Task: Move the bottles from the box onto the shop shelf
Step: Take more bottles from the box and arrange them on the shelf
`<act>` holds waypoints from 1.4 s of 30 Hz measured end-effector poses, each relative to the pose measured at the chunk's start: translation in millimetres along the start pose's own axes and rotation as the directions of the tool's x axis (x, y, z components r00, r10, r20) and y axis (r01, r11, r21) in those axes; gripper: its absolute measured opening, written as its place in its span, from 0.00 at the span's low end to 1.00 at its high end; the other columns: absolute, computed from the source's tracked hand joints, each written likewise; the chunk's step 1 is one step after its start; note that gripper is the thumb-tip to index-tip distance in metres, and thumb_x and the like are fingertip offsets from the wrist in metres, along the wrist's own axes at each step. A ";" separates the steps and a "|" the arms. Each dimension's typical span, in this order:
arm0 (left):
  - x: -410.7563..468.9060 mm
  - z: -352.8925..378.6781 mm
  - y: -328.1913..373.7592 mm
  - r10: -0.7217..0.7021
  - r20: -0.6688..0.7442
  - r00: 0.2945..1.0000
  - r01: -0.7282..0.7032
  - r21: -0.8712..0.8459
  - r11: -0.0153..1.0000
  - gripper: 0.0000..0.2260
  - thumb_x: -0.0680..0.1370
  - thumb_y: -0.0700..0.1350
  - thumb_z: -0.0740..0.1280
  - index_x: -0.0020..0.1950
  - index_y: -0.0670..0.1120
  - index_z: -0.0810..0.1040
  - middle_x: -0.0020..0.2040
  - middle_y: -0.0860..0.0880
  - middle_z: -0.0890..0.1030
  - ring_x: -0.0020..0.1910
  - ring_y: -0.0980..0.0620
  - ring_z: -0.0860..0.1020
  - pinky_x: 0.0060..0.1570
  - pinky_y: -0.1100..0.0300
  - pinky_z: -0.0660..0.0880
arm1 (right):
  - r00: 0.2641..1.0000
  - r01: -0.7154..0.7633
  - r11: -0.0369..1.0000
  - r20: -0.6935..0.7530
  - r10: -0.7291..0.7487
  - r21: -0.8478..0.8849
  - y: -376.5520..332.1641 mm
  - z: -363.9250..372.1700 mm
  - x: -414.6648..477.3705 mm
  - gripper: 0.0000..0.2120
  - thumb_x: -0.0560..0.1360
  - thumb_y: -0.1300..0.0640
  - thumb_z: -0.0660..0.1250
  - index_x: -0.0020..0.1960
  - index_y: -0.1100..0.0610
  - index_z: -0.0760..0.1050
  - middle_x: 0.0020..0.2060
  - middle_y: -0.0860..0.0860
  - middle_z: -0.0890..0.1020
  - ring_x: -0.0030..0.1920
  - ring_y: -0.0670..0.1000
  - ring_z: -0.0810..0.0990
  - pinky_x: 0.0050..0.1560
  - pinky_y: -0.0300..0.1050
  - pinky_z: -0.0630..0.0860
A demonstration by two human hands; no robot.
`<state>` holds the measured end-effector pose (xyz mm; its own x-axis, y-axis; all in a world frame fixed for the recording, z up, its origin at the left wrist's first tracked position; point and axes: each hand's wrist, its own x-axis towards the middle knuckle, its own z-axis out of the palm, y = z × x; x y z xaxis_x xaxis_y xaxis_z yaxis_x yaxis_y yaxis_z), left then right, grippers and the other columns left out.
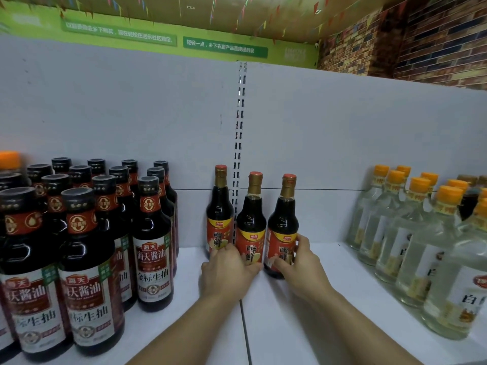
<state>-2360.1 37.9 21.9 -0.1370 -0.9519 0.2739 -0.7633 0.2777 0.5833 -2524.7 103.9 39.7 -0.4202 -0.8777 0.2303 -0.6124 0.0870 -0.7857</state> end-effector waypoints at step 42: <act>45.0 -5.5 28.6 -0.104 0.220 0.970 0.009 0.397 0.918 0.29 0.78 0.71 0.59 0.59 0.47 0.79 0.56 0.47 0.82 0.57 0.43 0.79 0.56 0.51 0.75 | 1.000 0.000 1.000 -0.006 0.001 0.024 5.5 26.5 60.3 0.32 0.77 0.50 0.74 0.75 0.52 0.61 0.56 0.44 0.77 0.54 0.49 0.77 0.57 0.48 0.75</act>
<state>-2384.6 3.8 55.2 -0.1920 -0.9807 0.0367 -0.9523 0.1952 0.2346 -2535.7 38.9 34.0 -0.4242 -0.8751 0.2331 -0.5959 0.0759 -0.7995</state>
